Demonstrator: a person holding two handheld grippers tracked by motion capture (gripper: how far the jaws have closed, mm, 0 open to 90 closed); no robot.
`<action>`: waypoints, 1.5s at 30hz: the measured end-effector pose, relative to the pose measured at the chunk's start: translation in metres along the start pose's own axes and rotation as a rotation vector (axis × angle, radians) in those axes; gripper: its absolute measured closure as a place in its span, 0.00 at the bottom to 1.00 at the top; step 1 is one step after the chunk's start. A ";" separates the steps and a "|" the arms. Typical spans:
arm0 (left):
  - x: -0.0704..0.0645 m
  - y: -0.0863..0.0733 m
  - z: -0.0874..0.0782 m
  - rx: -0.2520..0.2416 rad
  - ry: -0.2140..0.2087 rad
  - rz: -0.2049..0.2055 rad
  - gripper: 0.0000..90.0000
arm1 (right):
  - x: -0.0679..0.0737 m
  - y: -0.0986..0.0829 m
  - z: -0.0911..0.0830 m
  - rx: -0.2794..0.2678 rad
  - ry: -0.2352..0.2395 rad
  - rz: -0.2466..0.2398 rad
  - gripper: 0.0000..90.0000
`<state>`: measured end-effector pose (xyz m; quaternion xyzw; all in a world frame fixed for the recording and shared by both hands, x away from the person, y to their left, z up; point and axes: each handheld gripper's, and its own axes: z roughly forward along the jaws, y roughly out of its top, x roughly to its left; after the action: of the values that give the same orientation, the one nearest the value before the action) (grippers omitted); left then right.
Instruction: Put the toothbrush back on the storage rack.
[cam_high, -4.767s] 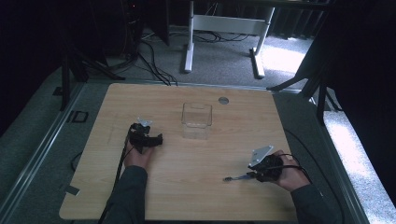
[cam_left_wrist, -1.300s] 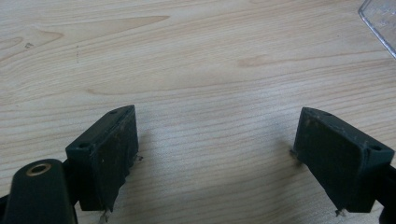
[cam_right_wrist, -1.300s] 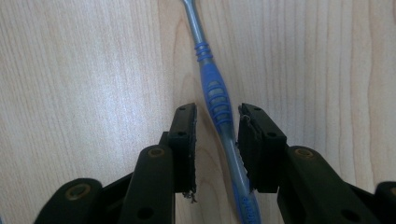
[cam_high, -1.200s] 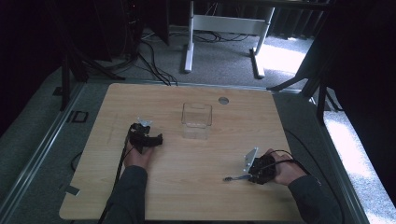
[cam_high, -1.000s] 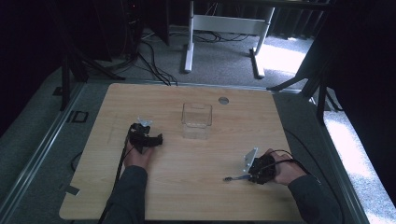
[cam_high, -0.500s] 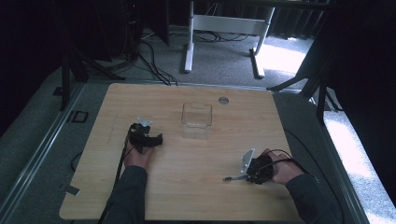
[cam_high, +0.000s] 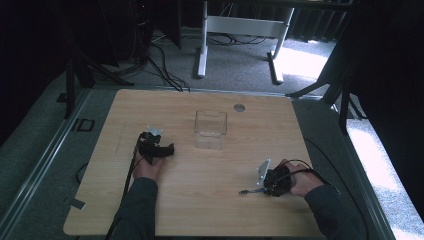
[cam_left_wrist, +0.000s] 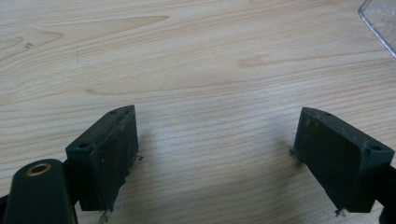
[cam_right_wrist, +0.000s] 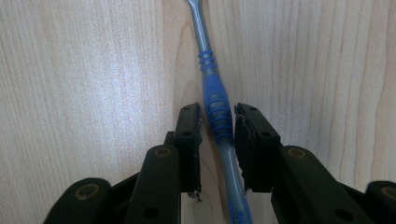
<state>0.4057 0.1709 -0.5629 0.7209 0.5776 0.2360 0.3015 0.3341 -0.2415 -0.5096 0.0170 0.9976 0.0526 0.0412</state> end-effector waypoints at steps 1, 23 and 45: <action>0.000 0.000 0.000 0.000 0.000 0.000 0.15 | 0.000 0.000 0.000 0.001 0.001 -0.002 0.79; 0.000 0.000 0.000 0.000 0.000 0.000 0.15 | -0.002 0.003 0.007 0.040 0.042 -0.019 0.86; 0.000 0.000 0.000 0.000 0.000 0.000 0.15 | -0.002 -0.001 -0.021 -0.180 0.025 0.105 0.88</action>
<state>0.4057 0.1709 -0.5629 0.7210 0.5776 0.2360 0.3015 0.3343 -0.2445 -0.4888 0.0650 0.9870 0.1445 0.0275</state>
